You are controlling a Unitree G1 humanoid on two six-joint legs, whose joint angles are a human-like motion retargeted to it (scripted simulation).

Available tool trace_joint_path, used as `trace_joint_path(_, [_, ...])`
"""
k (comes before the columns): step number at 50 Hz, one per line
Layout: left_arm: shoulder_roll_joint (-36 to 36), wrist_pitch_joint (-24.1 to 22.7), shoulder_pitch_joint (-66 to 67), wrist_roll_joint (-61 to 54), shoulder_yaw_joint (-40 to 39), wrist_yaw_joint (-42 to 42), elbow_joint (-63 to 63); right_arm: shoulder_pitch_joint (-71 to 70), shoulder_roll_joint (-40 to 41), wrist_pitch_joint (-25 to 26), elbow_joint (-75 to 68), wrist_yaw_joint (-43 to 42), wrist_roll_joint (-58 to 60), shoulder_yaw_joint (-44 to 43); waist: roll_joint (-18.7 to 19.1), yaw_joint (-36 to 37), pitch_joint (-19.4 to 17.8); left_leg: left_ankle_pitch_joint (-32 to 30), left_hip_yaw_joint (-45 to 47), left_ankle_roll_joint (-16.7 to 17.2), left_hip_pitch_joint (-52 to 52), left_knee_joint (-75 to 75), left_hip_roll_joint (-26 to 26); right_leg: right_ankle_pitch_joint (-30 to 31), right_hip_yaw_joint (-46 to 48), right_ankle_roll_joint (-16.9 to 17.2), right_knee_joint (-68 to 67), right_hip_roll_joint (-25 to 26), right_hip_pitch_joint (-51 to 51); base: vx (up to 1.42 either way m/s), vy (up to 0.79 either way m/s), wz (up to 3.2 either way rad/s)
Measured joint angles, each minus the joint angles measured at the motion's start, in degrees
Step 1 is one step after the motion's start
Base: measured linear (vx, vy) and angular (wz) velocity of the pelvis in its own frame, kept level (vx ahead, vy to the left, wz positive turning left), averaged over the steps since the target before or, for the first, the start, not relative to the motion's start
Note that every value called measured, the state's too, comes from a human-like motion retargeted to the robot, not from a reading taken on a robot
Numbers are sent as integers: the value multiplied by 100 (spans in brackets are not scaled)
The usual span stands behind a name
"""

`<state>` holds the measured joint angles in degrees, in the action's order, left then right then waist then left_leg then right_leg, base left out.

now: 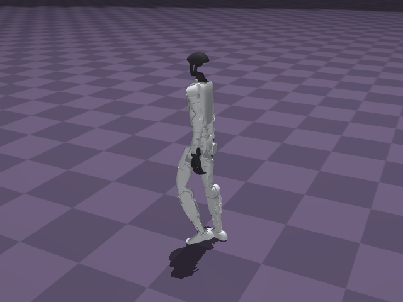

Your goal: Walk run

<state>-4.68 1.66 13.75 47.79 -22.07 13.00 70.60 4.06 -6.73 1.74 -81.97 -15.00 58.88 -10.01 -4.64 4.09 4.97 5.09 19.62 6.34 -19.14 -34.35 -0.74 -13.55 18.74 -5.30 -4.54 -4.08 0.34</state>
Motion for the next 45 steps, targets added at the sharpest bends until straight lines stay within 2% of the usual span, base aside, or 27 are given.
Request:
trace_joint_path(5, [-89, -102, 130, 276, -60, -234, -19, -238, 247, -266, 433, -202, -162, 176, 94, 32, 20, 215, 287, -205, -319, 771, -110, -116, 88, 44, 148, 181, 171, 25, -1, 14])
trace_joint_path(8, [-117, -222, 170, 353, -139, -261, -32, -268, 442, -426, 731, -317, -447, 307, 81, 81, 25, 345, 105, -322, -481, 1253, 74, -130, 158, 133, 246, 277, 317, 30, -1, 17])
trace_joint_path(10, [-126, -332, 156, 313, -232, -276, -27, -264, 529, -587, 888, -334, -602, 401, 40, 151, 7, 396, -156, -326, -557, 1495, 274, -99, 167, 239, 293, 313, 424, 29, -2, 8])
trace_joint_path(13, [-130, -449, 114, 146, -336, -375, -73, -204, 526, -725, 1036, -346, -679, 541, -77, 282, -13, 191, -622, -563, -576, 1660, 654, -31, 144, 451, 281, 278, 560, 44, 2, 4])
trace_joint_path(17, [-167, -657, 72, -89, -431, -641, -182, -53, 340, -739, 1067, -460, -336, 650, -377, 581, 13, 502, -379, -914, -630, 1251, 651, 108, -158, 828, 69, 41, 631, 52, 2, -43])
trace_joint_path(20, [-231, -806, 62, -228, -540, -846, -203, 76, 205, -592, 836, -697, 121, 649, -451, 548, 107, 895, -322, -1006, -472, 1064, 545, 358, -272, 1117, -219, 64, 677, 58, -5, -36])
trace_joint_path(23, [-219, -918, -68, -533, -672, -948, -119, 213, 159, -498, 619, -885, 310, 598, -273, 390, 138, 1056, -430, -1014, -70, 1314, 310, 1012, -185, 1316, -1001, 175, 526, 66, -9, -42])
trace_joint_path(25, [-190, -1078, -209, -847, -637, -940, -123, 377, 136, -633, 742, -944, 157, 571, -105, 267, 126, 1089, -489, -1009, 206, 1550, 145, 1522, -400, 1667, -1895, 308, 148, 56, -9, -52])
trace_joint_path(26, [-195, -1194, -285, -1018, -572, -903, -183, 511, 113, -786, 961, -978, 17, 601, 11, 235, 119, 1085, -480, -930, 330, 1654, -13, 1492, -353, 1702, -2498, 330, -103, 62, -8, -64])
trace_joint_path(27, [-203, -1301, -358, -1167, -507, -866, -254, 636, 92, -927, 1182, -1021, -97, 625, 111, 196, 111, 1081, -473, -855, 444, 1752, -144, 1427, -308, 1694, -3037, 336, -341, 76, -8, -63])
trace_joint_path(30, [-306, -1646, -663, -1590, -164, -680, -689, 1017, 77, -1294, 2038, -1265, -173, 567, 328, -118, 15, 1077, -558, -620, 785, 2054, -344, 933, -162, 1363, -4311, 224, -1158, 52, -12, -5])
trace_joint_path(33, [-411, -1908, -1021, -1968, 294, -432, -1349, 1386, 89, -1760, 2864, -1378, -285, 460, 395, -517, 16, 1041, -731, -553, 918, 2274, -281, 330, 91, 1054, -4685, 58, -1982, 62, -14, 49])
trace_joint_path(37, [-539, -2130, -1386, -2392, 899, -124, -2384, 1790, 21, -2346, 3678, -1432, -653, 387, 423, -806, 167, 996, -757, -455, 1055, 2420, -112, -386, 438, 436, -3853, -90, -2780, 65, -7, 21])
trace_joint_path(40, [-719, -2271, -1402, -2514, 1241, -149, -3198, 1912, -14, -2538, 4053, -1618, -812, 422, 457, -961, 141, 777, -777, -229, 1353, 2525, 21, -686, 174, 339, -2838, 206, -3039, 70, -5, 12])
trace_joint_path(42, [-770, -2417, -1237, -2606, 1358, -279, -3737, 1822, 53, -2749, 4211, -1750, -996, 568, 441, -1058, 82, 457, -732, 56, 1690, 2480, 120, -692, -70, 308, -2352, 384, -3053, 94, -9, 10])
trace_joint_path(43, [-739, -2500, -1116, -2660, 1381, -374, -3905, 1758, 100, -2923, 4233, -1772, -1118, 672, 443, -1117, 68, 268, -677, 180, 1809, 2357, 117, -452, -68, 63, -2310, 375, -3020, 92, -7, 29])
trace_joint_path(45, [-604, -2720, -861, -2760, 1401, -656, -4063, 1596, 169, -3292, 4287, -1836, -1486, 920, 457, -1225, 91, -259, -558, 343, 1855, 1808, 55, -858, -21, -225, -2586, 331, -2861, 92, -3, 36])
